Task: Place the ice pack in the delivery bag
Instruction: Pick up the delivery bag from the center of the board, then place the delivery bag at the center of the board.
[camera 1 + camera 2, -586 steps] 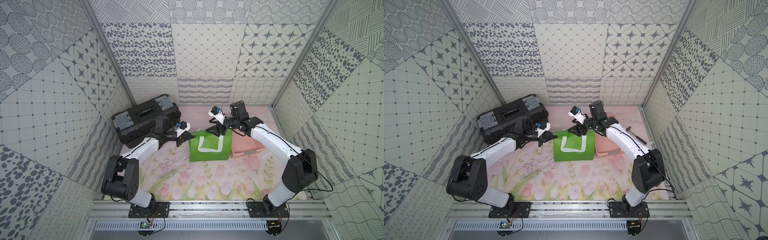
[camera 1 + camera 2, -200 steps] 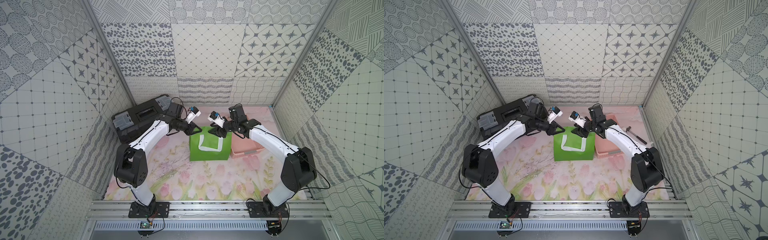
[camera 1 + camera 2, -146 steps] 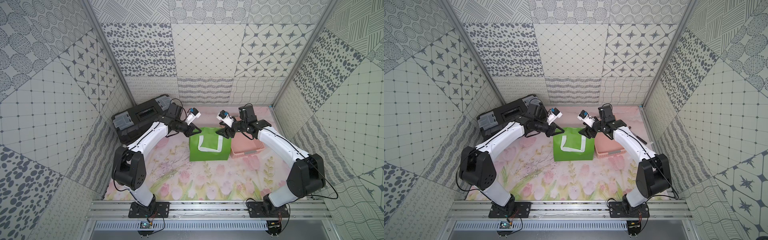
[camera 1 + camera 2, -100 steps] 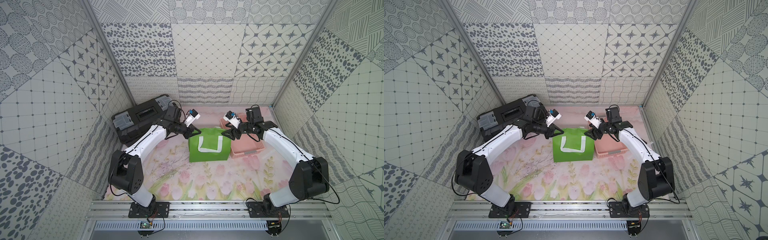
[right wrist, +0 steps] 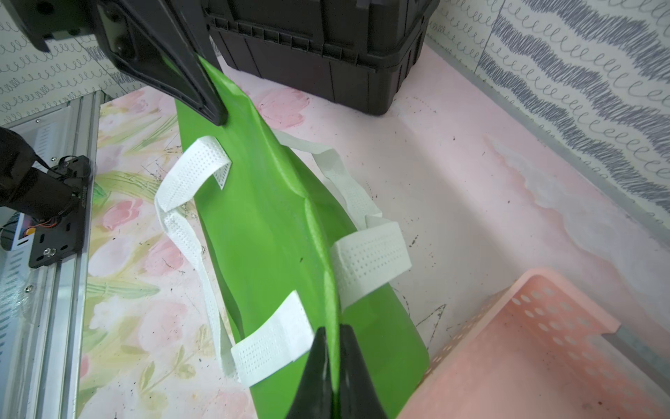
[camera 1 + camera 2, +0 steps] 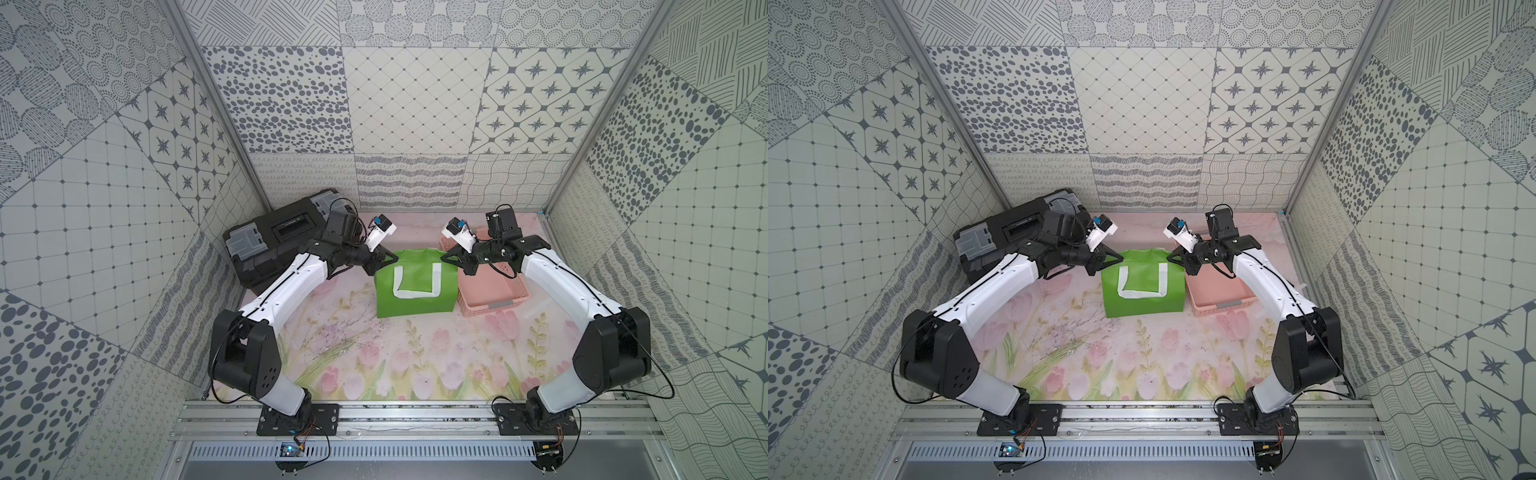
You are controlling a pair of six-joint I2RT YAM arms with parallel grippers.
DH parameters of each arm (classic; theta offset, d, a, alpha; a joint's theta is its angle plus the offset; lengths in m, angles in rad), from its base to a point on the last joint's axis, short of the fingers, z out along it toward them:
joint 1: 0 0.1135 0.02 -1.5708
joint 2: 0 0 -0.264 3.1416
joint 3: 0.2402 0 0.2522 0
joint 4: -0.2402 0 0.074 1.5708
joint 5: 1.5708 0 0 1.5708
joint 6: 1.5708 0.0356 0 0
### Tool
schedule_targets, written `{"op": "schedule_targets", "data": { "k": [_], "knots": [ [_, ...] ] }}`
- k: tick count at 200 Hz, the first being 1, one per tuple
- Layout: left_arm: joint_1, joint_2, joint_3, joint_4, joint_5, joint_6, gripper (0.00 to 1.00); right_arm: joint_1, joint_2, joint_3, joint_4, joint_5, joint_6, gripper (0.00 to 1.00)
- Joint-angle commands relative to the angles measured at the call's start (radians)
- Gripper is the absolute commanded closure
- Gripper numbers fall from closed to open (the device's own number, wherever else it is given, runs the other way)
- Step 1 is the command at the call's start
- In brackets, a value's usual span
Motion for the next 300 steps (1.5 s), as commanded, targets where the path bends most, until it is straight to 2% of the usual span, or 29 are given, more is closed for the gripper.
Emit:
{"op": "schedule_targets", "data": {
  "k": [1,14,24,36,64,76,122,144,178,224,231,249,272,295,300],
  "knots": [
    [0.042,0.003,0.054,0.052,-0.089,-0.050,1.00,-0.004,0.045,0.122,0.185,0.006,0.070,1.00],
    [0.056,0.020,0.082,0.059,-0.106,-0.058,1.00,0.001,0.095,0.175,0.223,-0.001,0.099,1.00],
    [0.066,0.028,0.091,0.073,-0.117,-0.064,1.00,0.006,0.133,0.211,0.250,0.002,0.118,0.70],
    [0.073,0.031,0.087,0.099,-0.131,-0.082,1.00,0.013,0.168,0.256,0.253,0.012,0.127,0.50],
    [0.081,0.020,0.065,0.152,-0.169,-0.122,1.00,0.014,0.159,0.277,0.317,0.086,0.203,0.26],
    [0.084,0.015,0.054,0.177,-0.194,-0.138,1.00,0.012,0.128,0.269,0.321,0.134,0.212,0.20],
    [0.095,-0.020,0.029,0.183,-0.369,-0.166,1.00,-0.053,-0.080,0.115,0.308,0.287,0.268,0.11],
    [0.132,-0.067,0.009,0.159,-0.385,-0.163,1.00,-0.093,-0.181,0.024,0.272,0.322,0.270,0.07],
    [0.182,-0.147,-0.056,0.128,-0.403,-0.154,1.00,-0.149,-0.295,-0.099,0.230,0.362,0.280,0.05],
    [0.222,-0.235,-0.181,0.118,-0.443,-0.150,1.00,-0.168,-0.361,-0.171,0.198,0.433,0.346,0.03],
    [0.229,-0.249,-0.184,0.108,-0.444,-0.149,0.92,-0.169,-0.369,-0.169,0.186,0.447,0.361,0.02],
    [0.234,-0.292,-0.180,0.070,-0.435,-0.141,0.59,-0.172,-0.394,-0.164,0.159,0.482,0.393,0.01],
    [0.235,-0.364,-0.150,-0.016,-0.418,-0.148,0.25,-0.187,-0.441,-0.150,0.112,0.538,0.436,0.01],
    [0.236,-0.476,-0.147,-0.101,-0.457,-0.196,0.01,-0.205,-0.505,-0.140,0.046,0.596,0.457,0.01],
    [0.236,-0.508,-0.153,-0.114,-0.470,-0.211,0.01,-0.207,-0.521,-0.143,0.033,0.616,0.458,0.01]
  ]
}}
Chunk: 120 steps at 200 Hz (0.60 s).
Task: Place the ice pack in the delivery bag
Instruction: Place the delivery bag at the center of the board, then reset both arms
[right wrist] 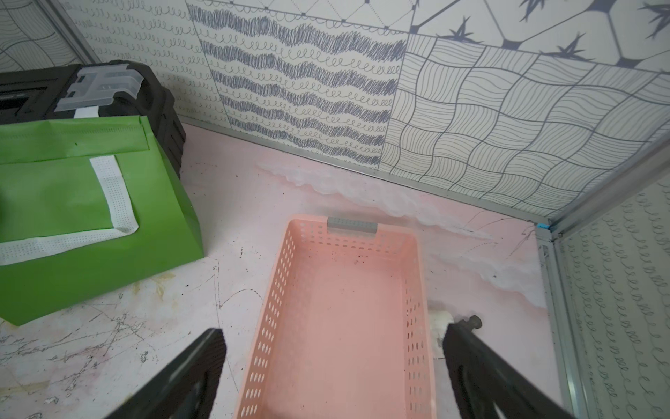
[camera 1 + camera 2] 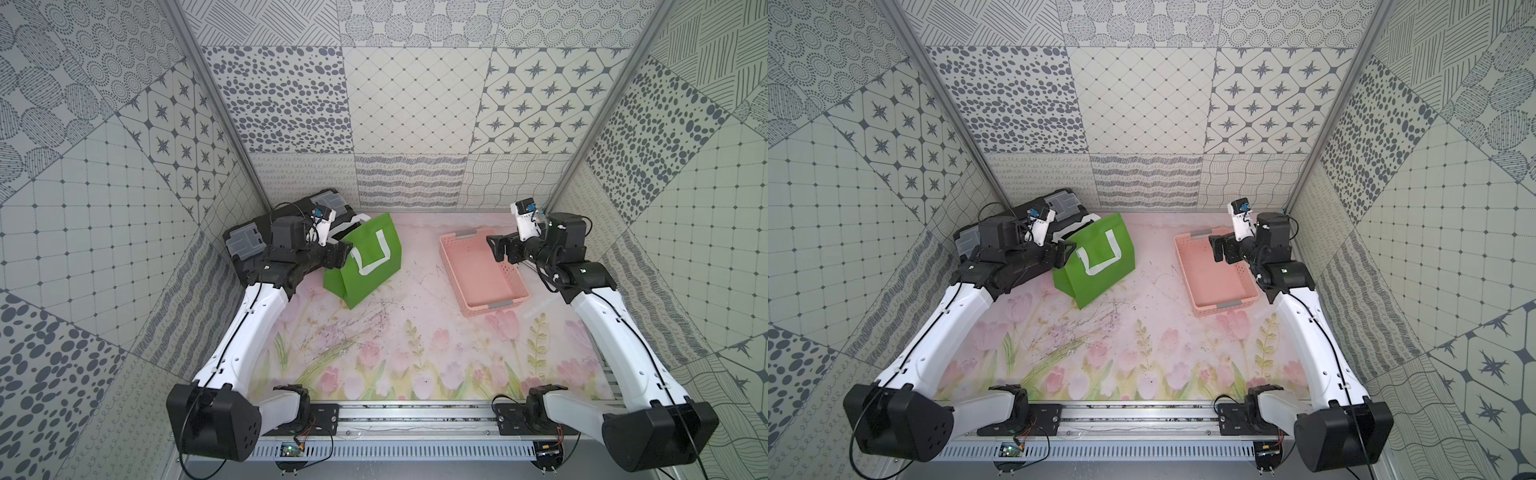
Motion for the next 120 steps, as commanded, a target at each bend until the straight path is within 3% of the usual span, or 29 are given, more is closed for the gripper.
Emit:
{"op": "schedule_targets", "data": {
  "k": [1,30,62,95,120],
  "knots": [
    [0.010,-0.148,0.006,-0.140,-0.055,-0.052,0.01,-0.018,-0.078,0.024,-0.061,0.103,0.051,0.01],
    [0.009,-0.351,-0.128,-0.167,-0.186,-0.180,0.01,-0.024,-0.204,-0.095,-0.067,0.239,0.112,0.01],
    [0.009,-0.549,-0.413,-0.088,-0.337,-0.318,0.01,-0.024,-0.292,-0.355,0.072,0.299,0.187,0.01],
    [0.010,-0.582,-0.607,0.028,-0.472,-0.357,0.01,-0.024,-0.271,-0.581,0.351,0.317,0.232,0.01],
    [0.010,-0.534,-0.691,0.152,-0.497,-0.365,0.00,-0.024,-0.179,-0.711,0.579,0.319,0.223,0.01]
  ]
}}
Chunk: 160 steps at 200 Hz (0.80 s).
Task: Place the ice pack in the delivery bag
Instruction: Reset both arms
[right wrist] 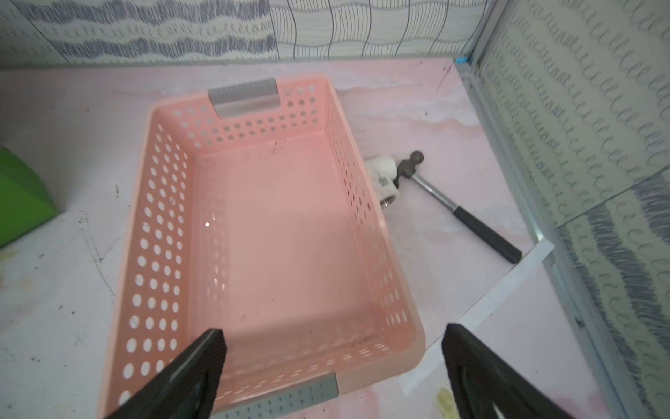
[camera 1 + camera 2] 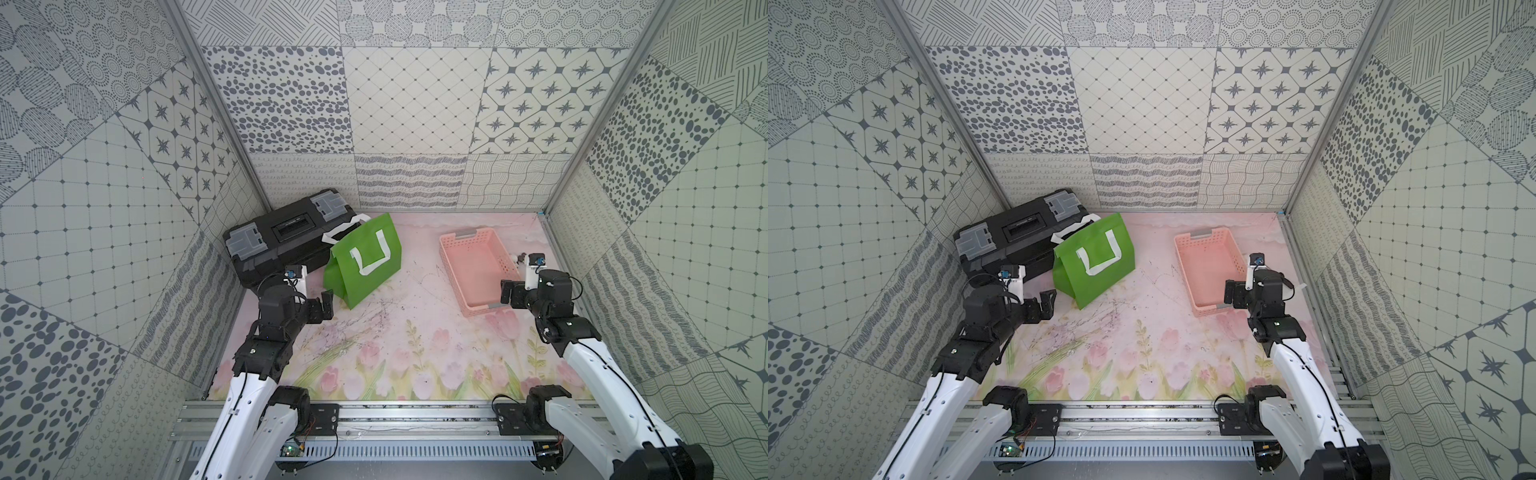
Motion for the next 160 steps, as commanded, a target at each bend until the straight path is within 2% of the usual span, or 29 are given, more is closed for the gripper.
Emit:
{"op": "schedule_targets", "data": {
  "k": [1,36,81,105,131,146,160],
  "knots": [
    [0.009,0.026,-0.122,0.193,-0.173,-0.106,0.00,-0.004,0.060,-0.077,0.333,0.027,0.023,0.01],
    [0.010,0.160,-0.162,0.368,-0.158,-0.062,0.00,-0.004,0.216,-0.203,0.691,0.019,-0.014,0.01],
    [0.013,0.343,-0.147,0.533,-0.058,-0.002,0.01,0.003,0.436,-0.236,1.060,-0.083,-0.090,0.01],
    [0.015,0.417,-0.156,0.669,-0.011,0.028,0.01,-0.001,0.527,-0.190,1.072,-0.111,-0.113,0.01],
    [0.016,0.514,-0.157,0.801,0.034,0.047,0.01,-0.018,0.668,-0.192,1.222,-0.133,-0.101,0.01],
    [0.016,0.576,-0.166,0.907,0.065,0.060,0.01,-0.061,0.638,-0.135,1.047,-0.164,-0.063,0.01],
    [0.016,0.647,-0.177,1.012,0.092,0.093,0.01,-0.085,0.654,-0.144,1.100,-0.180,-0.028,0.01]
  ]
}}
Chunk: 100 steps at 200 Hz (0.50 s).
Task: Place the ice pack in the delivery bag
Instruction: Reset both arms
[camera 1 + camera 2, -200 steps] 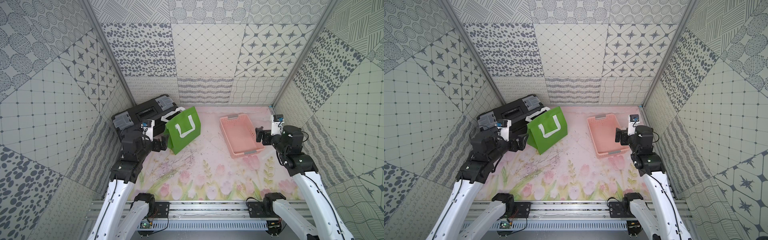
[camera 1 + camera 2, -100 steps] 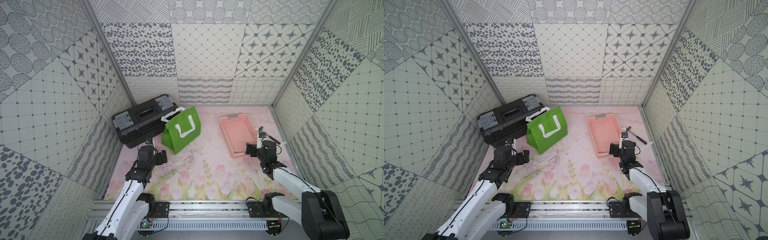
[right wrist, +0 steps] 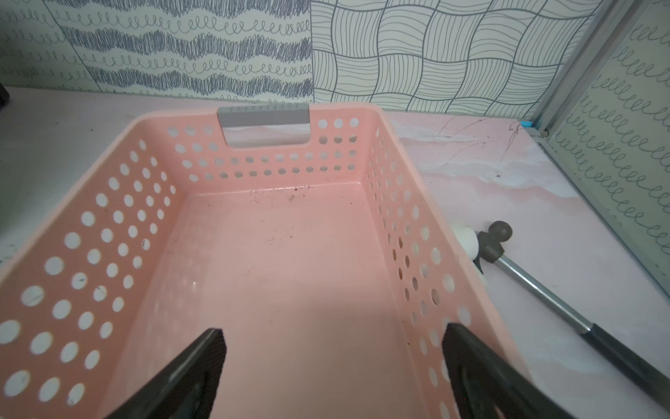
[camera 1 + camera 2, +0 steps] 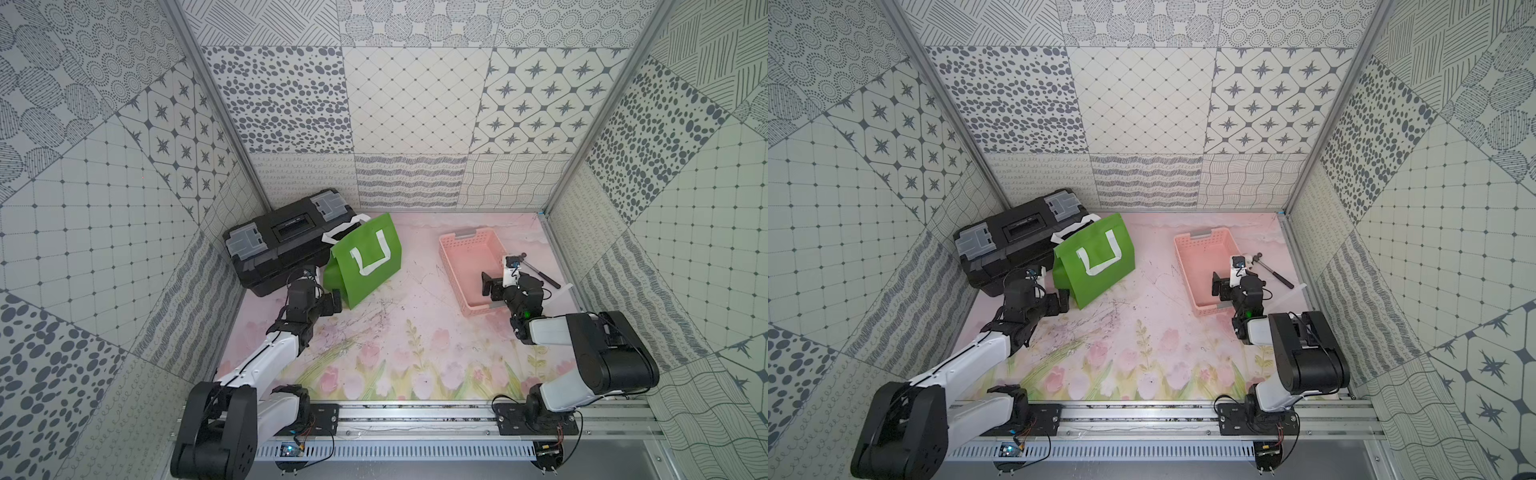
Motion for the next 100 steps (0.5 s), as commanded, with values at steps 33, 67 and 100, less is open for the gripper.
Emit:
{"op": "schedule_targets", "data": {
  "k": [33,67,100],
  "knots": [
    [0.011,0.282,-0.081,0.639,0.124,0.119,0.01,-0.045,0.011,0.022,-0.001,-0.036,0.055,0.01],
    [0.017,0.385,-0.036,0.632,0.052,0.080,0.01,-0.046,0.010,0.023,-0.004,-0.035,0.055,0.01],
    [0.033,0.401,-0.020,0.630,0.050,0.068,0.00,-0.040,0.010,0.026,-0.007,-0.026,0.051,0.01]
  ]
}}
